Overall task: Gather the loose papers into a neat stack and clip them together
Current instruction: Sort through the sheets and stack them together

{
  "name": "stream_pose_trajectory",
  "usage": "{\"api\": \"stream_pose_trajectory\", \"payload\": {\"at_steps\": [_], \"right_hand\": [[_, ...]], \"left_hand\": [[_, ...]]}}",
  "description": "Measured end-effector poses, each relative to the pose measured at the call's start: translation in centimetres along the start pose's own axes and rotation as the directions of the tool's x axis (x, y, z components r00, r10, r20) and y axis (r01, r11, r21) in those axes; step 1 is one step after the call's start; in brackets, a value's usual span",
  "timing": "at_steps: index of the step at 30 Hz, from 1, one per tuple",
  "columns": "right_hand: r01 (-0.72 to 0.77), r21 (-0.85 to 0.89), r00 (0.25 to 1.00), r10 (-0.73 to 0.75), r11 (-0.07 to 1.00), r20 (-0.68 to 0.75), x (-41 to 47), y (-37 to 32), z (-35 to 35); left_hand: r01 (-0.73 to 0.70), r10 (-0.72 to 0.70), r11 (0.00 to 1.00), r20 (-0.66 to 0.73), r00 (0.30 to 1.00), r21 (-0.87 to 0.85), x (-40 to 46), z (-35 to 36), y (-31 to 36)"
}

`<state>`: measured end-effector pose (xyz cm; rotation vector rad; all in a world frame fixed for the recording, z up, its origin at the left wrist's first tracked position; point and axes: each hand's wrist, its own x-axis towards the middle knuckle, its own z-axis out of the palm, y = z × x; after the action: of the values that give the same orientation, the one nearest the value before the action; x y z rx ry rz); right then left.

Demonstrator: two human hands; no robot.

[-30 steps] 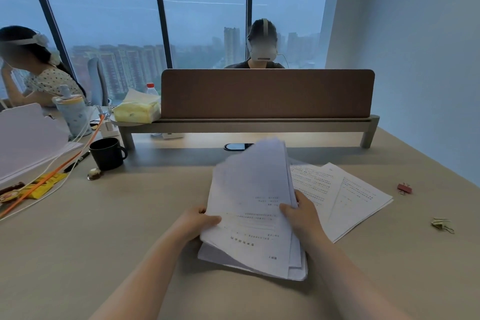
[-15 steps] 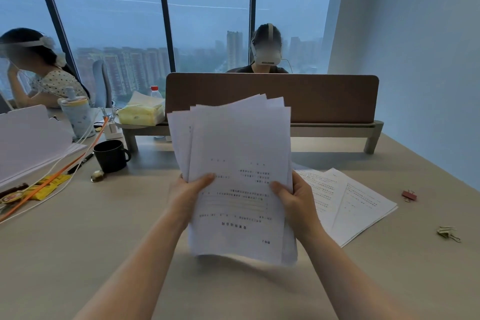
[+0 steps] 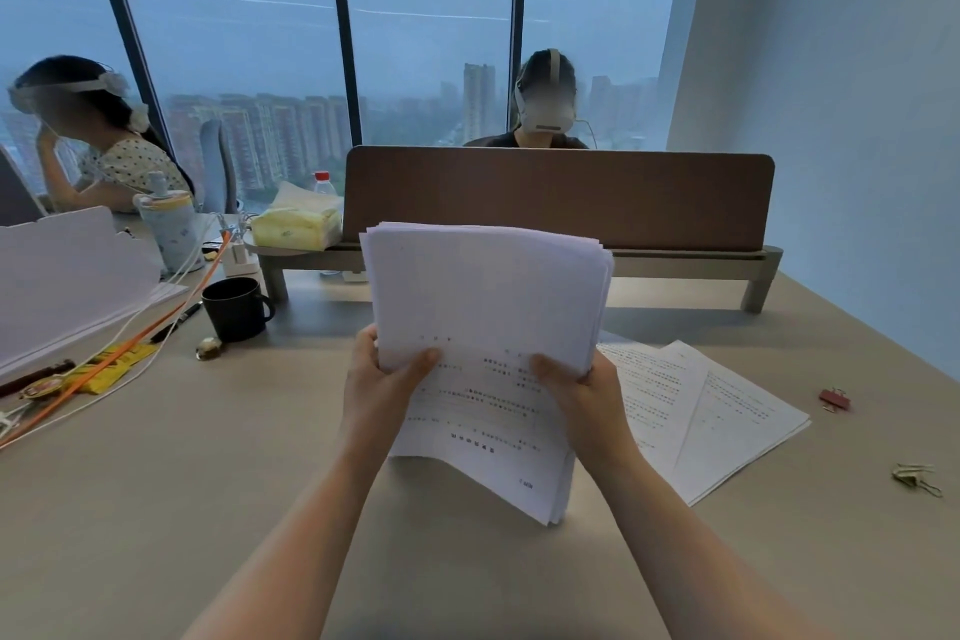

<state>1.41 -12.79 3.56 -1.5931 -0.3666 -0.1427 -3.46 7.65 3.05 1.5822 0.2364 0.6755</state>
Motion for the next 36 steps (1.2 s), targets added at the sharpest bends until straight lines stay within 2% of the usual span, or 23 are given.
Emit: {"api": "stream_pose_trajectory", "payload": {"at_steps": [5, 12, 16, 19, 21, 26, 31, 34, 36], "right_hand": [[-0.062, 0.054, 0.998, 0.062, 0.997, 0.002, 0.1, -0.6, 0.0], [-0.004, 0.055, 0.999, 0.006, 0.998, -0.038, -0.1, -1.3, 0.2], [-0.035, 0.062, 0.999, 0.036, 0.997, -0.007, -0.5, -0.8, 0.1], [-0.065, 0.045, 0.998, 0.066, 0.997, -0.004, -0.9, -0.1, 0.0], [-0.084, 0.032, 0.996, 0.084, 0.996, 0.003, -1.0, 0.0, -0.1], [-0.084, -0.067, 0.996, 0.086, 0.994, 0.023, -0.6, -1.2, 0.0], [-0.062, -0.097, 0.998, 0.063, 0.993, 0.000, 0.5, -2.0, -0.8], [-0.153, -0.115, 0.985, 0.161, 0.982, 0.068, 0.9, -1.7, -1.6], [-0.194, -0.123, 0.975, 0.205, 0.973, 0.089, 1.2, -0.8, -2.4]], "left_hand": [[0.020, -0.020, 1.000, 0.036, 0.999, -0.013, 0.2, 0.2, -0.8], [-0.015, 0.015, 1.000, 0.001, 1.000, -0.009, 0.1, 0.0, -0.8], [0.113, -0.106, 0.992, 0.115, 0.988, -0.055, -0.4, -1.2, -2.2], [0.190, -0.186, 0.982, 0.178, 0.966, -0.003, -1.0, -1.6, -3.1], [0.221, -0.227, 0.974, 0.163, 0.960, 0.056, -1.0, -1.5, -3.6], [0.184, -0.198, 0.976, 0.126, 0.972, 0.112, -0.5, -0.9, -3.4], [0.304, -0.271, 0.949, 0.287, 0.919, -0.078, -0.4, -0.8, -3.6], [0.448, -0.332, 0.870, 0.430, 0.840, -0.203, -1.1, -0.7, -4.1], [0.514, -0.376, 0.825, 0.451, 0.810, -0.235, -1.6, -0.8, -4.6]]}}
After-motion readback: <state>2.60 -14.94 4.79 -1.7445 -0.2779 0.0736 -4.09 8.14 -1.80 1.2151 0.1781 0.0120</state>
